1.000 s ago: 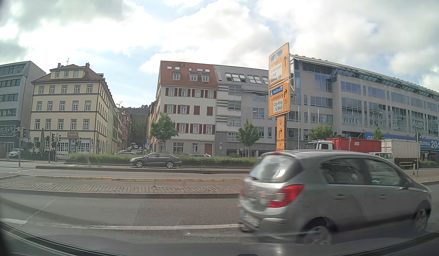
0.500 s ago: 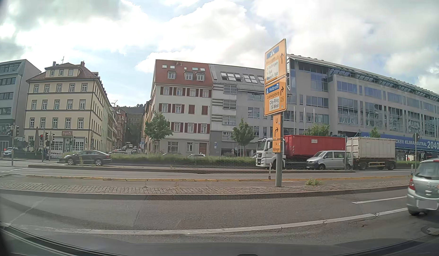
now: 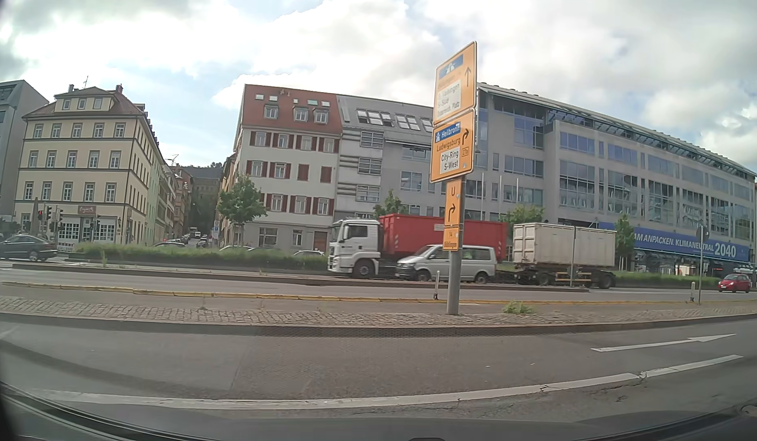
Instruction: Follow the waypoints while adhering to traffic rules and regulations
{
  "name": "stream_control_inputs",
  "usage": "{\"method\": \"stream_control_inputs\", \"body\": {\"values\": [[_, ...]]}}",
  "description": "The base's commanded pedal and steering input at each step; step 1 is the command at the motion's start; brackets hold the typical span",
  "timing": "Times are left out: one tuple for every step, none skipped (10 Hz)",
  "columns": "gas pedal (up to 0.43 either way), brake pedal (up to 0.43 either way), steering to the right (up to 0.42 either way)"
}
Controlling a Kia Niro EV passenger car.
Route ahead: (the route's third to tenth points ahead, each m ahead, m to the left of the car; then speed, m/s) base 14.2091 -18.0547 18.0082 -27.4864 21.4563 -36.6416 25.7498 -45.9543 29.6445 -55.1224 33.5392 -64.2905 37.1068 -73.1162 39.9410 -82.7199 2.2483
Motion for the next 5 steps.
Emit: {"method": "stream_control_inputs", "body": {"values": [[0.260, 0.000, 0.477], [0.209, 0.000, 0.507], [0.197, 0.000, 0.529], [0.197, 0.000, 0.560], [0.197, 0.000, 0.614]]}}
